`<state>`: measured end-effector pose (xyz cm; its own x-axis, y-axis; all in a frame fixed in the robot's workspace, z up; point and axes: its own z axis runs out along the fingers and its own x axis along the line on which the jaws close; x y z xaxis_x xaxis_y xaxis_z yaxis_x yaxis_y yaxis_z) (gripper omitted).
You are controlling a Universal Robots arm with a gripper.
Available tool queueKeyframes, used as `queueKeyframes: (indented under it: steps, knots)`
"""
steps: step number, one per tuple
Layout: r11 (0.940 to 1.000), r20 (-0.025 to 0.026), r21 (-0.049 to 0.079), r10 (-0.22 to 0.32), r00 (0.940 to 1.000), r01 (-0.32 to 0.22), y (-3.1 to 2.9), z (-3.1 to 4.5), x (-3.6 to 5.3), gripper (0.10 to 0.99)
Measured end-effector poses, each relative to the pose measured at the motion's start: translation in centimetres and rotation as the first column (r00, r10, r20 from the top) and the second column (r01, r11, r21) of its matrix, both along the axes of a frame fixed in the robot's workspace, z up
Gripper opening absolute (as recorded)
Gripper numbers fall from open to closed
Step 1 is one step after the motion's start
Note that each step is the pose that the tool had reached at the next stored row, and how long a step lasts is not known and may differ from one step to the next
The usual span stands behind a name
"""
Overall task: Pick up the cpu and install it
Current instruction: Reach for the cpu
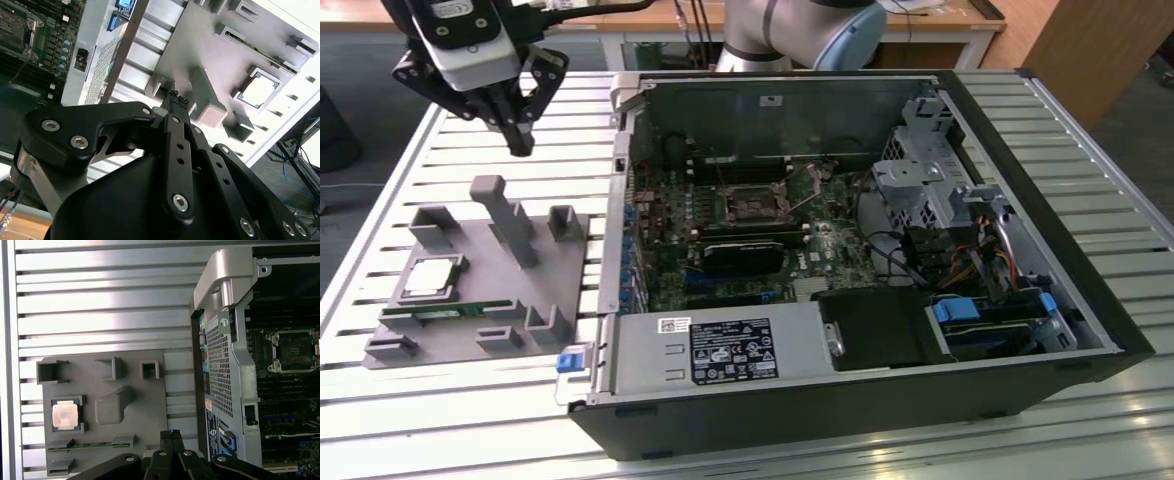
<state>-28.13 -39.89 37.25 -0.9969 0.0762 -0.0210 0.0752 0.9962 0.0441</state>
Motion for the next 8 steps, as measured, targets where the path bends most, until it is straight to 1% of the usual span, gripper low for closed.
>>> queueKeyframes:
  steps: [8]
  knots:
    - [1.0, -0.0002, 0.0, 0.0, 1.0, 0.0, 0.0, -0.1, -1.29, 0.106]
